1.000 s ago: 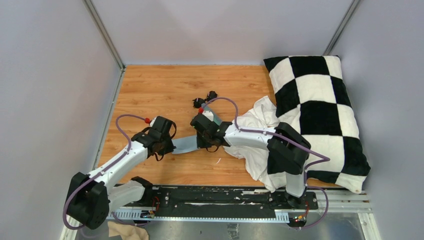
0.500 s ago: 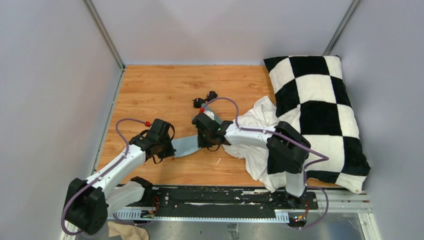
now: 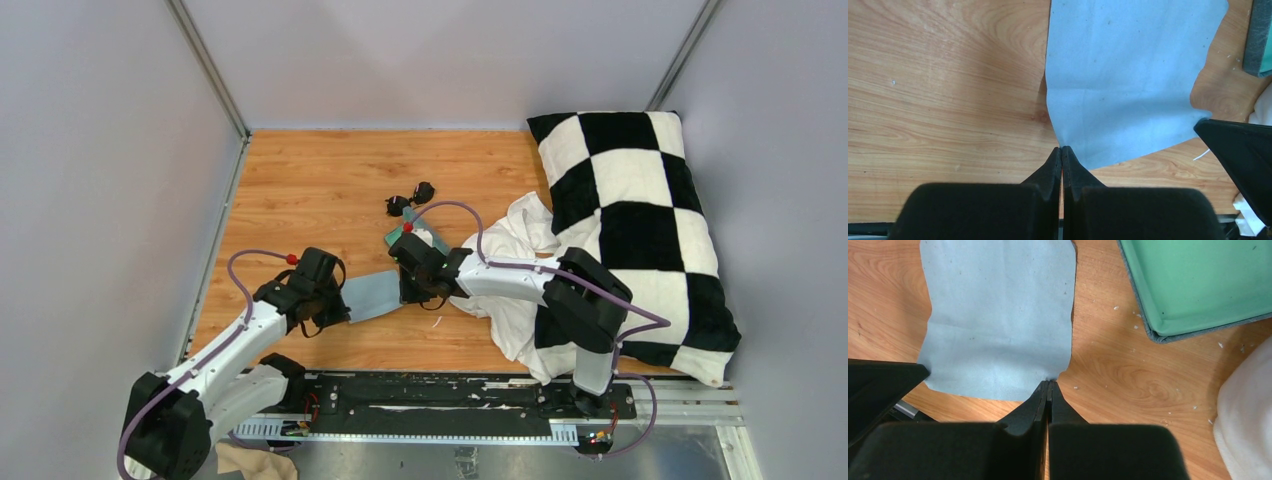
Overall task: Organize the sunglasses
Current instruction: Fold the glasses cleaning cloth at the center of the board.
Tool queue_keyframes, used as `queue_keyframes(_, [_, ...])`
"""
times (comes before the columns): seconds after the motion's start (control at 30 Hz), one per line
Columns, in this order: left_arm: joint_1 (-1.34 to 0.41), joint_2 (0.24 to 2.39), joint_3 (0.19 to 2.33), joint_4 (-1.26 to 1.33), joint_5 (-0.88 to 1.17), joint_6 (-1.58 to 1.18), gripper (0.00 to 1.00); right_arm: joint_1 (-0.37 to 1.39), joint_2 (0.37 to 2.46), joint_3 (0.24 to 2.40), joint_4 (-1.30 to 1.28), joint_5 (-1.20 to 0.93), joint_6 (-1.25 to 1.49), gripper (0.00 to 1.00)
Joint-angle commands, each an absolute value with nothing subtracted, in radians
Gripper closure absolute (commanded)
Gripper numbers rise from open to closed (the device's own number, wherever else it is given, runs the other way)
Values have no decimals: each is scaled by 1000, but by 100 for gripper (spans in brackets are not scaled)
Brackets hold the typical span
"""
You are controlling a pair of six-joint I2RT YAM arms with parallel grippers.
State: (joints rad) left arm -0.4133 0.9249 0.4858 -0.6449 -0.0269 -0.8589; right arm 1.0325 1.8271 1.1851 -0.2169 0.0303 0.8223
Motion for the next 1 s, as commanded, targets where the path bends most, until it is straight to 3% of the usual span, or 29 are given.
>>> queue_keyframes(0.0, [-408,952,519,-655,-63,-868,100,1042,1807,1193,-225,73,814,100])
queue_keyframes(0.97, [-350,1212,658,-565,-109,-818,100,964,1957,1370,-262,89,763,100])
